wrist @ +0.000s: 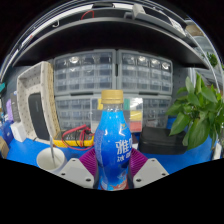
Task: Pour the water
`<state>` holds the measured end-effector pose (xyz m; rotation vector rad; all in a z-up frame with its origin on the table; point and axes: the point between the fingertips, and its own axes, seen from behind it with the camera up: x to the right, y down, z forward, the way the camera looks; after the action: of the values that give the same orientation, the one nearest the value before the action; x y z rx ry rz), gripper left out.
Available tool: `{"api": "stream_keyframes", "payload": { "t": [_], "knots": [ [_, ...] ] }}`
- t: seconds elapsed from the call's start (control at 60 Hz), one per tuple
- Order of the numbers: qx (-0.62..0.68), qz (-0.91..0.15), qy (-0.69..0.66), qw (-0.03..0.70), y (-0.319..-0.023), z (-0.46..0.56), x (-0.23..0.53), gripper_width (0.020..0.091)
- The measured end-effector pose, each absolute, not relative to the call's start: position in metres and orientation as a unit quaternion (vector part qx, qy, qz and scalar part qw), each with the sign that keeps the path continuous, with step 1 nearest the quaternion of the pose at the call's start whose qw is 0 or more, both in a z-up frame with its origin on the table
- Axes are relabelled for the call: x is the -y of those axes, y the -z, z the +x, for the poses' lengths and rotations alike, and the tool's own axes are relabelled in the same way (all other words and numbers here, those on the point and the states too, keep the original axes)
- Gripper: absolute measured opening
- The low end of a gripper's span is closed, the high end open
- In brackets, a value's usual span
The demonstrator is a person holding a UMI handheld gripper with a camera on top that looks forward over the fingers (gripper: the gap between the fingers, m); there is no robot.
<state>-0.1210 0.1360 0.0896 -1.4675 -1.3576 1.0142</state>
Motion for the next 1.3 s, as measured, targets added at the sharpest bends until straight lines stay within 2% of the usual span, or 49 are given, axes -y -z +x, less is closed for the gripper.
{"api": "stream_keyframes", "payload": {
  "t": [0.033, 0.067, 0.217, 0.35, 0.417, 0.433, 0.5, 0.517, 0.7, 0.8, 1.067, 1.3],
  "knots": [
    [0.548, -0.590, -0.404, 0.433, -0.079, -0.122, -0.137, 0.0409],
    [0.537, -0.580, -0.421, 0.445, -0.087, -0.122, -0.136, 0.0414],
    [0.533, -0.565, -0.435, 0.455, -0.088, -0.118, -0.136, 0.0435],
    [0.524, -0.572, -0.442, 0.452, -0.088, -0.115, -0.138, 0.0513],
    [0.532, -0.583, -0.427, 0.442, -0.079, -0.110, -0.138, 0.0646],
    [0.537, -0.585, -0.419, 0.440, -0.075, -0.108, -0.138, 0.0722],
    [0.554, -0.595, -0.391, 0.431, -0.059, -0.096, -0.137, 0.0861],
    [0.558, -0.596, -0.388, 0.428, -0.057, -0.092, -0.135, 0.0875],
    [0.567, -0.614, -0.369, 0.407, -0.048, -0.027, -0.122, 0.0860],
    [0.568, -0.623, -0.360, 0.400, -0.055, 0.014, -0.113, 0.0856],
    [0.565, -0.606, -0.399, 0.393, -0.134, 0.092, -0.058, 0.0853],
    [0.578, -0.577, -0.419, 0.397, -0.181, 0.137, -0.022, 0.0855]
  ]
}}
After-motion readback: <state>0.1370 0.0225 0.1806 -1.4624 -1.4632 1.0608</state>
